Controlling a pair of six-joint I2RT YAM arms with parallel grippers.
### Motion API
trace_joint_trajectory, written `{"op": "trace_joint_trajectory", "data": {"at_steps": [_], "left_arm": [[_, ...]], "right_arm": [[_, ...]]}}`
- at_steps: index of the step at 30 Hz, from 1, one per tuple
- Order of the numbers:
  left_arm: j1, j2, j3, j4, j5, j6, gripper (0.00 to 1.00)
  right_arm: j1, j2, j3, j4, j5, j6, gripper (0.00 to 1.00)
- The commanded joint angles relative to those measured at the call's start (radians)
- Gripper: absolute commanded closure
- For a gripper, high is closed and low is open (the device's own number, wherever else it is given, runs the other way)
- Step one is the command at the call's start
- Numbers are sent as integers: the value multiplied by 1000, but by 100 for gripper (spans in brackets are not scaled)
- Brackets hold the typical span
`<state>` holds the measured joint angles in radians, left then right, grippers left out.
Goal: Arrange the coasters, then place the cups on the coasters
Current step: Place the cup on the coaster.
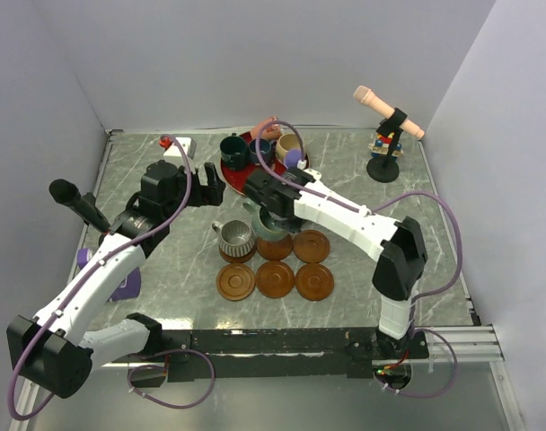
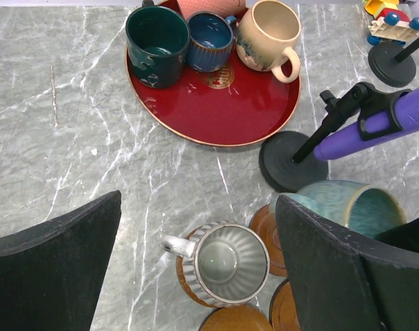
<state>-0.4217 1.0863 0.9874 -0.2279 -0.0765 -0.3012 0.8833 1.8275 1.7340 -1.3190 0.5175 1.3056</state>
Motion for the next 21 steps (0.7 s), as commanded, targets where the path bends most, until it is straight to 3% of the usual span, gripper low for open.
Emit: {"op": "trace_joint_trajectory", "data": {"at_steps": [1,21], "left_arm": [[11,-23,4,35,-2,-4,3],[18,-16,2,39,35,-15,3]], "right_arm": [[8,44,81,-253,1,40,100],[-9,23,-102,-217,35,113,100]]}}
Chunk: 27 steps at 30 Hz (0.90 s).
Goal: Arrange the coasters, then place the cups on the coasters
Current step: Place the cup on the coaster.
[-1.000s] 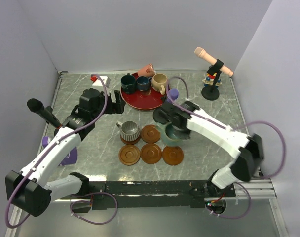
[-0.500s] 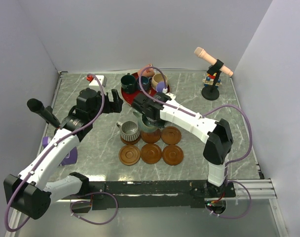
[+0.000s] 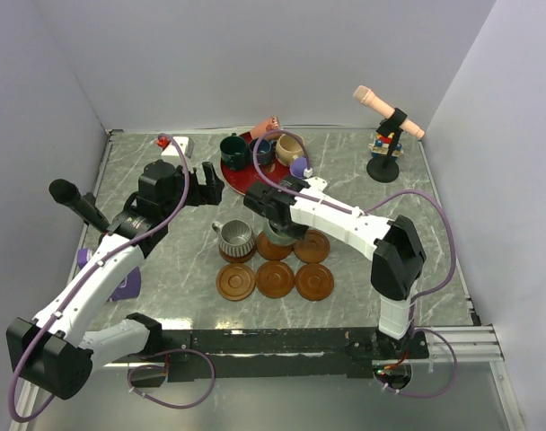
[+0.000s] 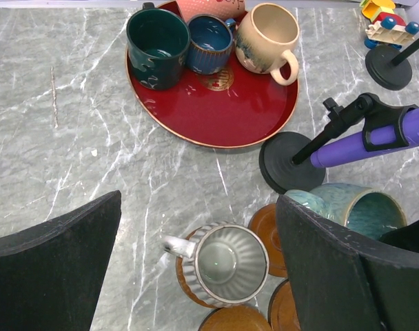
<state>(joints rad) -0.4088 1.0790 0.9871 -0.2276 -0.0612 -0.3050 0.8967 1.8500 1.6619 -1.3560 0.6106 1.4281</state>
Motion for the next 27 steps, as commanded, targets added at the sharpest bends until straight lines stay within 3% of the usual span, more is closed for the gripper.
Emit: {"op": "trace_joint_trajectory", "data": {"at_steps": [1,27], "left_arm": [[7,-7,2,39,20,-11,3],[7,2,2,39,38,-16,3]], "right_arm": [[-24,0,-37,-167,-60,-15,100],[-27,127,-17,-120,-77,-51,100]]}}
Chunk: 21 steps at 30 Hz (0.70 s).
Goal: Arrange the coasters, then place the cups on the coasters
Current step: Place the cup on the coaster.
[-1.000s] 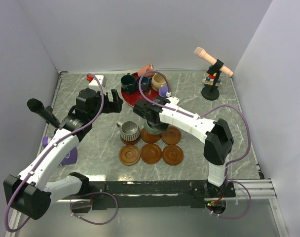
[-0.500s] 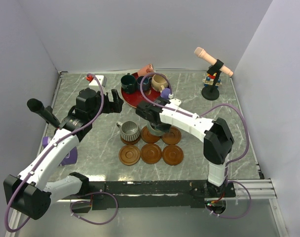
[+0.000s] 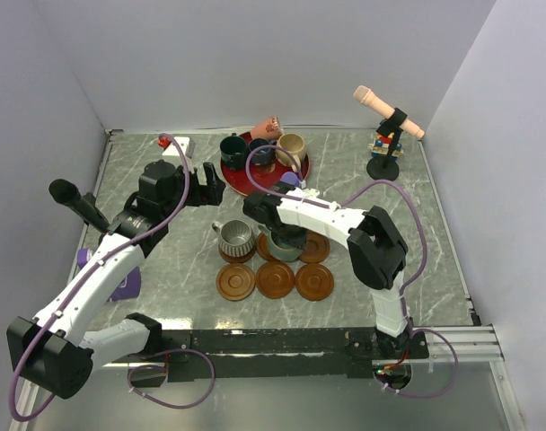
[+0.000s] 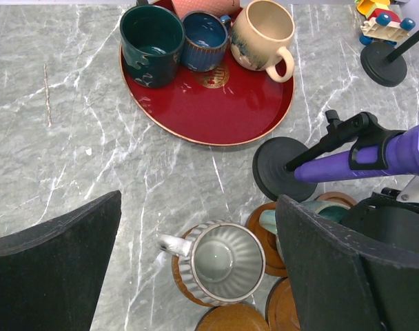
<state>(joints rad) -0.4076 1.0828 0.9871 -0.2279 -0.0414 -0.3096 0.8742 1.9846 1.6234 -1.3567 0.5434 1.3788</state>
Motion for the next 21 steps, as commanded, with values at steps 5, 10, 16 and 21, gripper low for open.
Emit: {"op": "trace_joint_trajectory", "data": {"at_steps": [5,10,16,21], "left_arm": [[4,-1,4,39,24,-11,3],[4,0,4,41,29,-11,3],[4,0,2,41,28,-11,3],[4,2,4,41,31,-10,3]], "right_arm": [[-4,-12,16,-119,-11,-3,100],[-4,-15,21,-131,0,5,100],[-4,-27,9,-111,-2,-21,98],[-4,-53,-13,-107,9,-18,81]]}}
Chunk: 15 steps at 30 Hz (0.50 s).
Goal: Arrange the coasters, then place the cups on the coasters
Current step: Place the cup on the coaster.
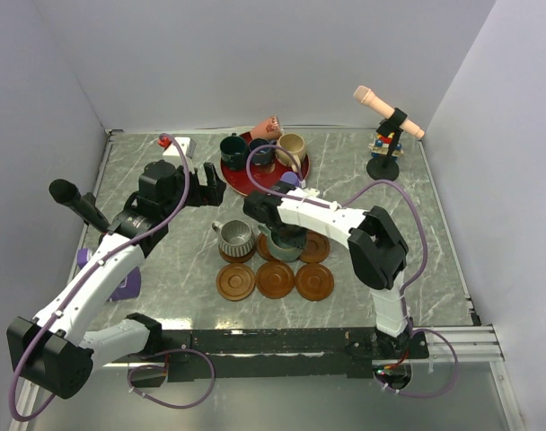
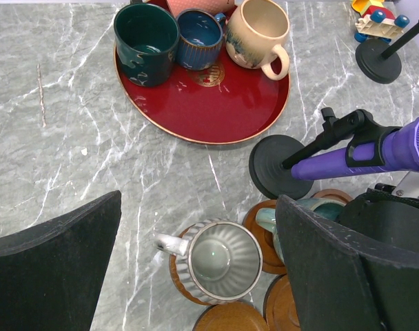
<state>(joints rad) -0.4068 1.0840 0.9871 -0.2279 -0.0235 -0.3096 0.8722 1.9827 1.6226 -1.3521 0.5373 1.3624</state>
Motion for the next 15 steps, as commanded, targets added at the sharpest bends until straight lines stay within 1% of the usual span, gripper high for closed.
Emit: {"op": "trace_joint_trajectory", "data": {"at_steps": [1,8,15], "left_arm": [[3,2,4,41,13,-10,3],[3,2,2,41,14,-8,3],[3,2,1,42,14,-6,3]], "right_arm": [[-2,-58,-15,-108,15,-3,78],[-1,-82,-26,-113,33,-17,54],[2,-107,-17,-156,87,0,36]]}}
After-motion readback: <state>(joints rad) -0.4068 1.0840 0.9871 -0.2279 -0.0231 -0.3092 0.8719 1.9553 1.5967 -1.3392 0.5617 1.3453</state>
